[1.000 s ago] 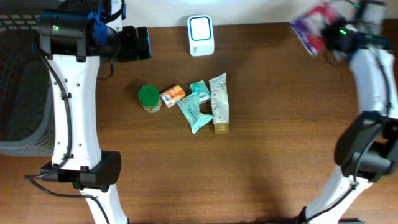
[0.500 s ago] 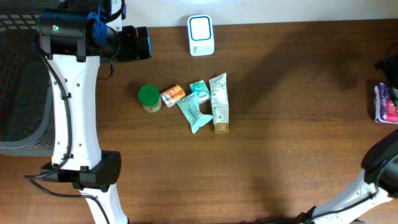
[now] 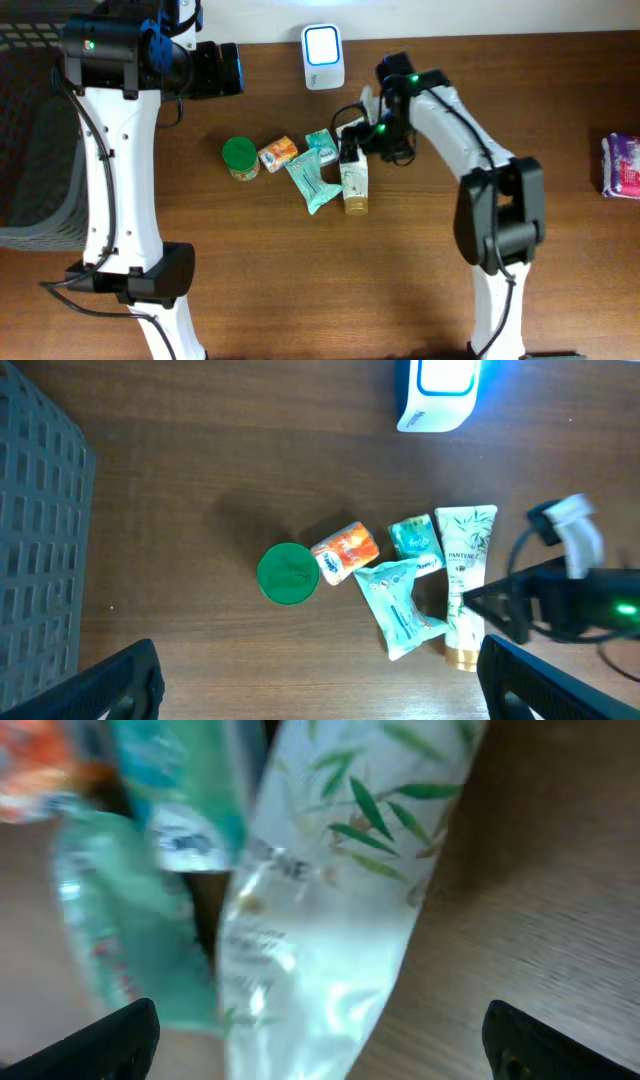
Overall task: Scan the item barcode
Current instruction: 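Reach the right gripper to the white Pantene tube and grasp it, then lift the Pantene tube with the right gripper and reorient it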
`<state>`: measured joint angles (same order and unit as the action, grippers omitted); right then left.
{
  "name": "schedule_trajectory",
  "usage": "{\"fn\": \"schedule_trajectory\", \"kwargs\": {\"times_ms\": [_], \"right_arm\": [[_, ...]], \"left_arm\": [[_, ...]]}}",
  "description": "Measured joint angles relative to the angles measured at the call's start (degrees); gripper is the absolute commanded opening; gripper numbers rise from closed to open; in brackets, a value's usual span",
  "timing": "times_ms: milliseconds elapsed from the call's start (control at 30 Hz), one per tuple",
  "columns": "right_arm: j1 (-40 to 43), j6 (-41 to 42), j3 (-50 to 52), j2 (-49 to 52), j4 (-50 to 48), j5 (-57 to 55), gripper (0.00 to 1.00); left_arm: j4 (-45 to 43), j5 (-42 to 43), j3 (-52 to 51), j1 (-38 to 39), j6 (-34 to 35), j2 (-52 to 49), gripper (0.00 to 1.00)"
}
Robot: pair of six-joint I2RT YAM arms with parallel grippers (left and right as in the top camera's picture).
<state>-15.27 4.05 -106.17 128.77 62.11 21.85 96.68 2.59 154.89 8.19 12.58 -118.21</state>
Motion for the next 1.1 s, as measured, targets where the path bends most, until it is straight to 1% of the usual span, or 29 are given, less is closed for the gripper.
{"fn": "schedule_trajectory", "kwargs": {"times_ms": [133,200,267,333,367,400,433,467,500,533,567,633,700,733,767,800,833,900,933,967,1000,1033,1067,1100], "right_arm": [[-0.87,-0.02,0.02,2.8,0.07,-1.05,0.97],[-0.87,-0.09,0.02,2.8,0.04,-1.07,0.9],[-0.87,-0.09,0.02,2.82,-0.22,-1.07,0.87],[-0.92,0.72,0.02,3.06,-1.25,-1.03,0.77],[-0.96,1.33,0.02,3.48,-2.05,-0.66,0.74],[-1.03,1.81,0.02,4.09,-2.58,-0.37,0.63],[-1.07,2.03,0.02,4.44,-2.75,-0.09,0.55],[-1.16,2.1,0.02,4.52,-3.06,0.26,0.51],[-1.46,2.21,0.0,4.59,-3.39,0.09,0.39],[-1.75,2.23,-0.02,4.59,-3.45,-0.61,0.29],[-2.12,3.3,-0.39,4.57,-3.23,-1.97,0.28],[-2.84,5.4,-1.53,4.72,-1.25,-7.08,0.18],[-2.99,8.2,-2.8,4.81,2.43,-13.94,0.18],[-2.99,9.51,-3.13,4.81,4.11,-17.73,0.14],[-2.99,10.69,-3.23,4.79,5.05,-20.46,0.14],[-2.99,11.74,-3.32,4.79,5.81,-22.12,0.37],[-2.99,13.81,-3.34,4.81,6.86,-25.42,0.55],[-2.97,15.1,-3.34,5.16,6.88,-28.13,0.68],[-2.93,15.56,-3.32,5.62,6.91,-29.31,0.79],[-2.93,15.61,-3.32,5.66,6.88,-29.66,0.84],[-2.93,15.72,-3.32,5.66,6.88,-30.01,0.83],[-2.93,15.72,-3.32,5.66,6.91,-30.14,0.67],[-2.91,15.39,-3.32,5.66,6.86,-30.45,0.49],[-2.89,15.26,-3.32,5.66,6.62,-30.71,0.49]], "left_arm": [[0.0,-0.02,0.0,0.0,0.0,0.0,0.99],[0.0,0.0,0.0,0.0,0.0,0.0,0.99],[0.0,0.0,0.0,0.0,0.0,0.0,0.99],[0.0,0.0,0.0,0.0,0.0,0.0,0.99],[0.0,0.0,0.0,0.0,0.0,0.0,0.99],[0.0,0.0,0.0,0.0,0.0,0.0,0.99],[0.0,0.0,0.0,0.0,-0.02,0.0,0.99],[0.0,0.0,0.0,0.0,0.0,0.0,0.99],[0.0,0.0,0.0,0.0,0.0,0.0,0.99],[0.0,-0.02,0.0,0.0,0.0,0.0,0.99],[0.0,0.0,0.0,0.0,0.0,0.0,0.99],[0.0,0.0,0.0,0.0,-0.02,0.0,0.99],[-0.02,0.0,0.0,0.0,0.0,0.0,0.99],[0.0,0.0,0.0,0.0,0.0,0.0,0.99],[0.0,-0.02,0.0,0.0,0.0,0.0,0.99],[0.0,-0.02,0.0,0.0,-0.02,0.0,0.99],[0.0,0.0,0.0,0.0,0.0,0.0,0.99],[0.0,-0.02,0.0,0.0,0.0,0.0,0.99],[0.0,0.0,0.0,0.0,0.0,0.0,0.99],[0.0,0.0,0.0,0.0,-0.02,0.0,0.99],[0.0,0.0,0.0,0.0,0.0,0.0,0.99],[0.0,0.0,0.0,0.0,0.0,0.0,0.99],[0.0,-0.02,0.0,0.0,0.0,0.0,0.99],[0.0,-0.02,0.0,0.0,0.0,0.0,0.99]]}}
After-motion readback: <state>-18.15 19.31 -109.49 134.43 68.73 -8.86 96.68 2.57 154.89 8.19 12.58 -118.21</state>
